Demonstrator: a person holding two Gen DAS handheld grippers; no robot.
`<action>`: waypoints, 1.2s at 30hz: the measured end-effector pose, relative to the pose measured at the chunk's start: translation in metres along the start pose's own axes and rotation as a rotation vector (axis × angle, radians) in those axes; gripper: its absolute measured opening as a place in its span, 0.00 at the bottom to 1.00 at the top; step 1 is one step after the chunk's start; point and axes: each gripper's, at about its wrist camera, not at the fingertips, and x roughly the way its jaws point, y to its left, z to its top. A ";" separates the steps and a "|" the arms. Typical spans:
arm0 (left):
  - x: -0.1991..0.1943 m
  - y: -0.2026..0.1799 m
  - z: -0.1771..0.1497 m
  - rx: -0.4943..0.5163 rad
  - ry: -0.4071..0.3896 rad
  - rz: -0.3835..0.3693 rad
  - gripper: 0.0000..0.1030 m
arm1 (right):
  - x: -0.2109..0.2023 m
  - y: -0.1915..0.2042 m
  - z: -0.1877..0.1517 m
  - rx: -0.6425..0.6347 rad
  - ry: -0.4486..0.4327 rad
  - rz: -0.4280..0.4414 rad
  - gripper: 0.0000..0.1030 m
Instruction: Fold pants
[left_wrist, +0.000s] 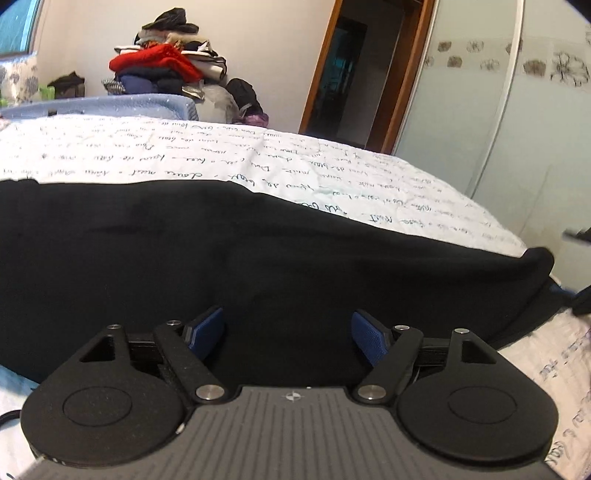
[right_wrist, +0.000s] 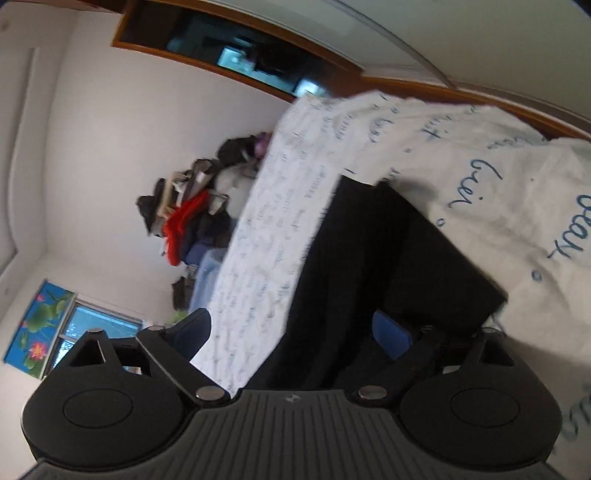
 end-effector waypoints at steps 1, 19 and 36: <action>0.001 0.000 0.001 -0.002 0.003 -0.001 0.77 | 0.007 -0.003 0.002 0.001 0.011 -0.042 0.84; 0.003 -0.002 0.001 0.017 0.015 -0.029 0.88 | 0.032 0.004 0.001 -0.059 -0.028 -0.008 0.17; 0.003 0.000 0.001 0.003 0.014 -0.048 0.90 | 0.054 -0.019 0.013 0.077 -0.016 -0.066 0.09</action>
